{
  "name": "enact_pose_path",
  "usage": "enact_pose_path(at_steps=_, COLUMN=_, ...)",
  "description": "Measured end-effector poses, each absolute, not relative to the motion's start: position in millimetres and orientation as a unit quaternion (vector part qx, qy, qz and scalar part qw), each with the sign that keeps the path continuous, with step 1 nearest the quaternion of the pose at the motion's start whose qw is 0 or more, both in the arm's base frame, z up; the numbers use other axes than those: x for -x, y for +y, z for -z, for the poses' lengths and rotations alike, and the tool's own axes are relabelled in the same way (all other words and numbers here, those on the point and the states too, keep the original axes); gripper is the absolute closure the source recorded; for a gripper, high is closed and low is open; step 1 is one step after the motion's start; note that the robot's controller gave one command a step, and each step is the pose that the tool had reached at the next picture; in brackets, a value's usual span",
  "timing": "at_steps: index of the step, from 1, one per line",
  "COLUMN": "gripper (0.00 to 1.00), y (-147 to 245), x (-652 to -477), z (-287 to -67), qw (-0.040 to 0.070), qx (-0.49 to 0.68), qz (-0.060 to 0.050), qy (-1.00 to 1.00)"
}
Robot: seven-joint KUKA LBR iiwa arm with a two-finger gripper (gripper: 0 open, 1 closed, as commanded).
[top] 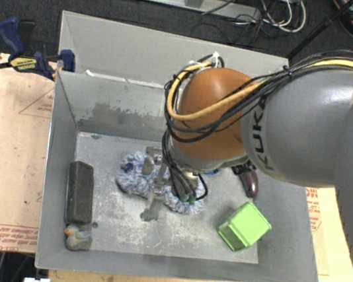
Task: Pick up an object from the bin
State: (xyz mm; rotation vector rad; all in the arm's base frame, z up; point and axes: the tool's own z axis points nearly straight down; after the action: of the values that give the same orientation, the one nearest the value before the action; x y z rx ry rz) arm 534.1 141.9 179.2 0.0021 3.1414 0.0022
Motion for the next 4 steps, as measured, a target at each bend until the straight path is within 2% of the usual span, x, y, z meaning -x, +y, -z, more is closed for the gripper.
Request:
enact_pose_path(at_steps=1, gripper=0.00, y=141.9, x=-534.1, z=-179.2, qw=0.000, qx=-0.001, qz=-0.001, qy=1.000)
enact_pose_path(at_steps=2, gripper=0.00, y=118.9, x=-578.2, z=-146.9, qw=0.004, qx=-0.018, qz=-0.002, qy=1.000)
enact_pose_path(at_steps=3, gripper=1.00, y=115.1, x=-608.0, z=-89.2, qw=0.001, qx=-0.065, qz=-0.001, qy=0.998)
enact_pose_path(at_steps=4, gripper=1.00, y=115.1, x=-608.0, z=-89.3, qw=0.001, qx=-0.065, qz=-0.001, qy=0.998)
